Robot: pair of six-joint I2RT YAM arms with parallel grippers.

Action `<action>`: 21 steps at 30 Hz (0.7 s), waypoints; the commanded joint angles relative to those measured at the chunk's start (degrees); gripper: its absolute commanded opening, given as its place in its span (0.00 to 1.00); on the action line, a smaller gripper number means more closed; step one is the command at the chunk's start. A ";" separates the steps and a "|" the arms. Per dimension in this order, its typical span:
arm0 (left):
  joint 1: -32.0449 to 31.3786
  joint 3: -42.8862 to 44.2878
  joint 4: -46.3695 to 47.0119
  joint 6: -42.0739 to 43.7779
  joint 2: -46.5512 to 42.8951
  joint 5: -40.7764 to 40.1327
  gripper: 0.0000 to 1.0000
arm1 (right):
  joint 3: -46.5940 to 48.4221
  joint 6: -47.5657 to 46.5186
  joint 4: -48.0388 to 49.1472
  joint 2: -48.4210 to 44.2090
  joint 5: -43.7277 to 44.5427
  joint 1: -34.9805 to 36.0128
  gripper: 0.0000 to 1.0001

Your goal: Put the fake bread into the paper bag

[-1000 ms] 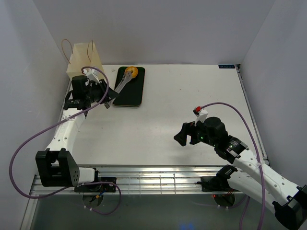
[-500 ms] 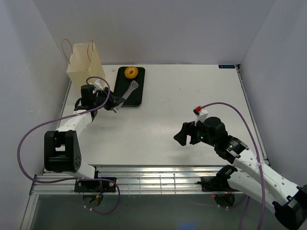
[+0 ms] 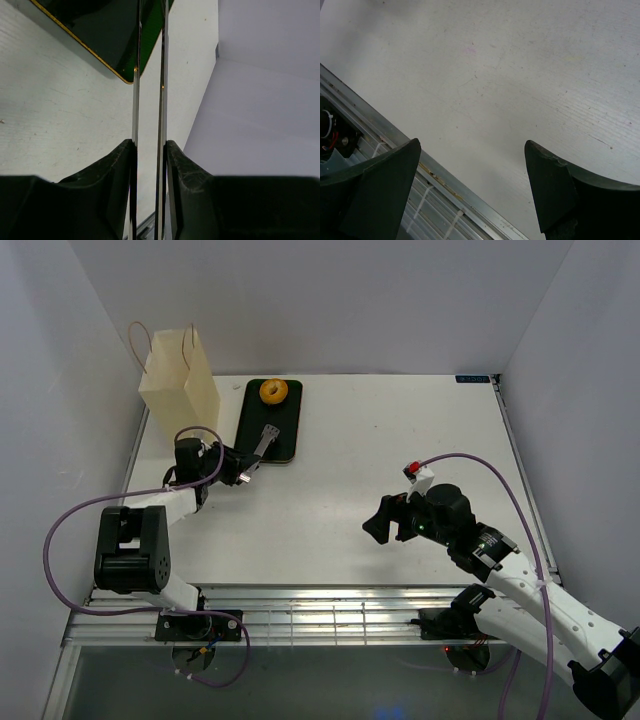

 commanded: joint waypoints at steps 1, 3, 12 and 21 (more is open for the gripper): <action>0.38 -1.60 7.02 -7.64 -1.62 -3.49 0.41 | 2.16 -0.98 1.10 -0.75 -0.04 -0.15 0.90; 0.38 -2.47 10.35 -9.50 -0.74 -3.93 0.41 | 2.25 -1.16 1.01 -0.84 -0.21 -0.15 0.90; 0.38 -4.15 23.90 -18.82 6.99 -2.27 0.43 | 2.42 -1.77 0.39 -0.75 -0.12 -0.15 0.90; 0.38 -2.92 32.51 -23.04 12.53 -1.04 0.47 | 1.89 -2.12 0.30 -1.02 0.40 -0.24 0.90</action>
